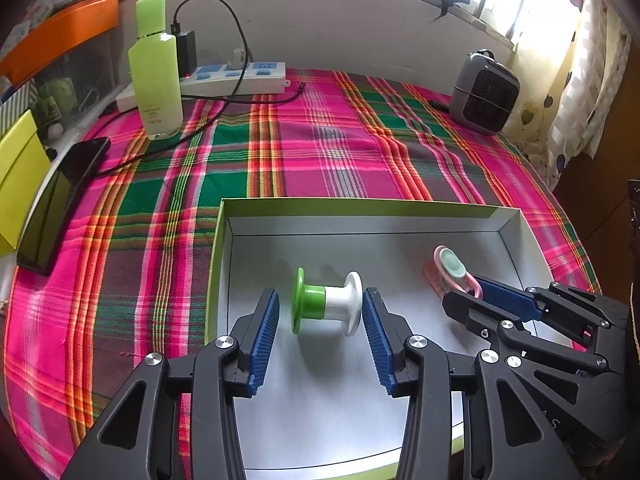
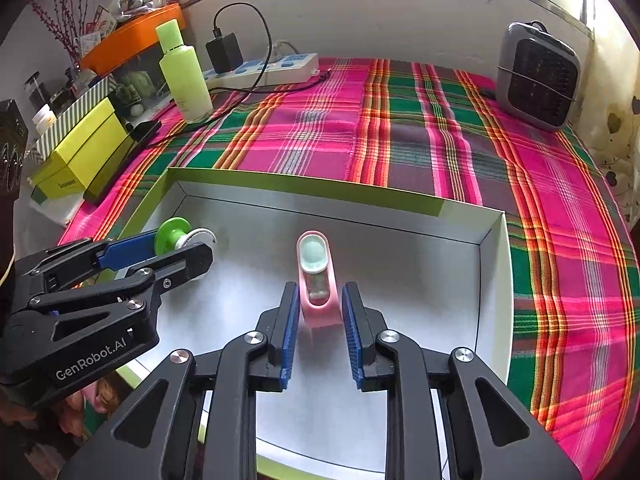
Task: Organize objects
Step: 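Open left tool to release the spool while right tool releases the clip, then withdraw both tools from the box back toward the remaining objects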
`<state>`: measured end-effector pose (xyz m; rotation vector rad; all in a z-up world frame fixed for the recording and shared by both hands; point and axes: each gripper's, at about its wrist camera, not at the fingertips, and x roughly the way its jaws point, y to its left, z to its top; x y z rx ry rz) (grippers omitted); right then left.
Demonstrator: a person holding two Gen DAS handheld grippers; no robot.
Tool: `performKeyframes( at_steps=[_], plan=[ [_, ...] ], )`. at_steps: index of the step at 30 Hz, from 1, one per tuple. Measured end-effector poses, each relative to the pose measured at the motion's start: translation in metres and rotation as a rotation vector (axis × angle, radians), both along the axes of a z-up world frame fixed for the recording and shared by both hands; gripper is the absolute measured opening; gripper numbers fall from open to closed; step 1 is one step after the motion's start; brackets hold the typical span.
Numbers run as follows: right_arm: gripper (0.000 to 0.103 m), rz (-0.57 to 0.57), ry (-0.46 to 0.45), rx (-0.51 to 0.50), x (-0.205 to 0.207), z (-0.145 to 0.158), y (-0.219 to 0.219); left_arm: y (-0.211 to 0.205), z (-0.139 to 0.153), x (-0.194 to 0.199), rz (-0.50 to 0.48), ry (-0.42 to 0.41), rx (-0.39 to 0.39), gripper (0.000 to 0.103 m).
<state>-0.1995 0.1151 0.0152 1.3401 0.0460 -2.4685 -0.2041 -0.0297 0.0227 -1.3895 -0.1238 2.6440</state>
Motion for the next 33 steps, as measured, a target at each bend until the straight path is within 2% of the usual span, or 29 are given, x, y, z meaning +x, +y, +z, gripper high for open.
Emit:
performKeyframes(
  at_steps=[3,5,7,33],
  plan=[
    [0.028,-0.002,0.007,0.002,0.003,0.001,0.001,-0.001,0.001,0.003,0.003,0.001,0.005,0.045],
    [0.038,-0.001,0.01,-0.002,0.005,0.002,0.001,-0.002,0.003,0.005,0.007,0.003,0.006,0.046],
    [0.042,0.001,0.017,-0.008,0.008,0.004,0.001,-0.003,0.004,0.008,0.014,0.004,0.008,0.047],
    [0.042,-0.032,0.17,-0.043,0.087,0.038,0.023,-0.017,0.036,0.092,0.05,0.116,0.046,0.05]
  ],
)
